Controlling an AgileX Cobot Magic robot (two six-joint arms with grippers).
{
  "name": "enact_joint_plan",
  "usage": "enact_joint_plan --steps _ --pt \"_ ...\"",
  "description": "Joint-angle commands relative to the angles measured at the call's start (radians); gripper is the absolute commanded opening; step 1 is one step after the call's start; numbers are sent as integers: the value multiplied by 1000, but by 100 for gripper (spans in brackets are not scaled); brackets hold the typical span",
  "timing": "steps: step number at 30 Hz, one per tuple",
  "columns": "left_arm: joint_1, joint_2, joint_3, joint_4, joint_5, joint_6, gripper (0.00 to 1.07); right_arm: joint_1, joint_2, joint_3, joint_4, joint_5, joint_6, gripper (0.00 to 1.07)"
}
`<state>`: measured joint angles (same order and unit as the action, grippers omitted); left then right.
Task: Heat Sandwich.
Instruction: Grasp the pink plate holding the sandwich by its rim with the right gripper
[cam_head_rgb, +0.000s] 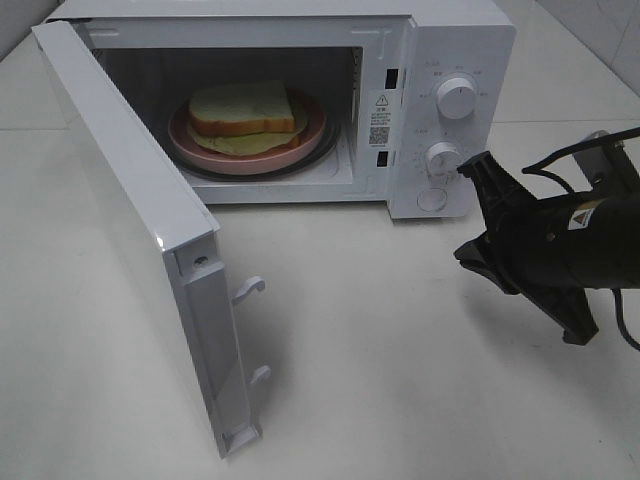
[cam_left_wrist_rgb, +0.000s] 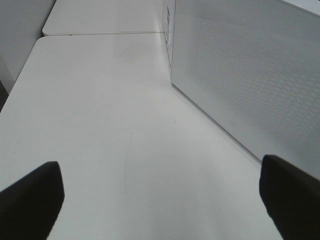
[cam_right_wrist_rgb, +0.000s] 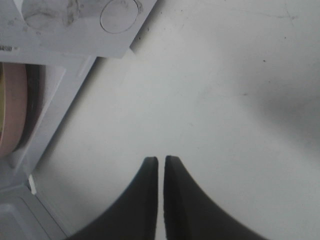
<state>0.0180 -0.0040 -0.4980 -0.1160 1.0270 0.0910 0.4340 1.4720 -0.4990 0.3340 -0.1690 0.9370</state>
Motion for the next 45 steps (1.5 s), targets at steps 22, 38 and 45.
enact_joint_plan --steps 22,38,45 --pt "3 -28 4 -3 0 -1 103 -3 -37 -285 -270 711 -481 9" --pt "3 -28 4 -3 0 -1 103 -3 -37 -412 -379 935 -1561 12" --pt "3 -28 4 -3 0 -1 103 -3 -37 -413 -396 934 -1981 14"
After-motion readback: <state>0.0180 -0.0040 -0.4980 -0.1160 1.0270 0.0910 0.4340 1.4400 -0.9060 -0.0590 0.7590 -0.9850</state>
